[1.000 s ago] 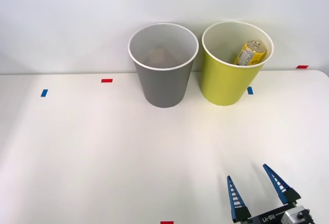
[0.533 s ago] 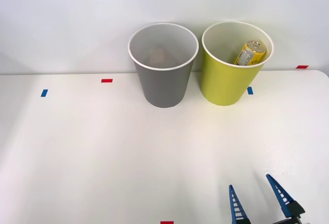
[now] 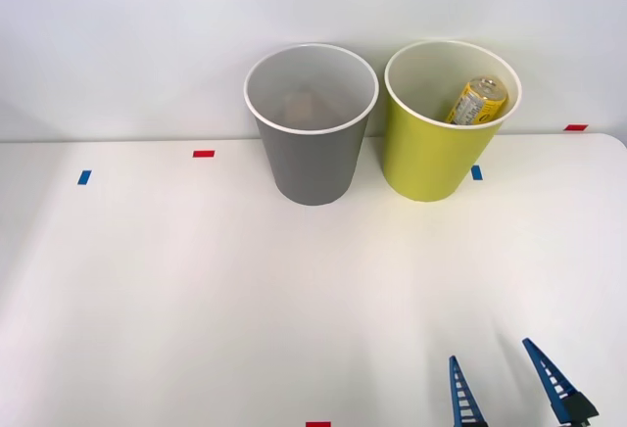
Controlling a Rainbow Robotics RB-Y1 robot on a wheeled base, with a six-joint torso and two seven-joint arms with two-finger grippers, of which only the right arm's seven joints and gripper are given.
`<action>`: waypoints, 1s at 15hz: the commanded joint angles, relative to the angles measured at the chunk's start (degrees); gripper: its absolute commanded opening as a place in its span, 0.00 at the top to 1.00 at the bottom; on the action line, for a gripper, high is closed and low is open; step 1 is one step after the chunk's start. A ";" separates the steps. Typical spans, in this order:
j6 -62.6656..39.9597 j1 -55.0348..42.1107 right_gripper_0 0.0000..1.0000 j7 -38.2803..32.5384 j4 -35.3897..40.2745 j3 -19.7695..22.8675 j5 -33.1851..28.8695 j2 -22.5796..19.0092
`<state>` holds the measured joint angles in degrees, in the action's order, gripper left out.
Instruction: Put cans in the gray bin, plastic bottles in the light green bin
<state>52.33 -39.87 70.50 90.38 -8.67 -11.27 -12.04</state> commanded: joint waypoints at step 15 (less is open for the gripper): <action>-0.04 -0.03 0.00 0.08 -0.03 -0.03 -0.06 0.00</action>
<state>52.31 -39.90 70.57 90.36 -8.70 -11.33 -12.04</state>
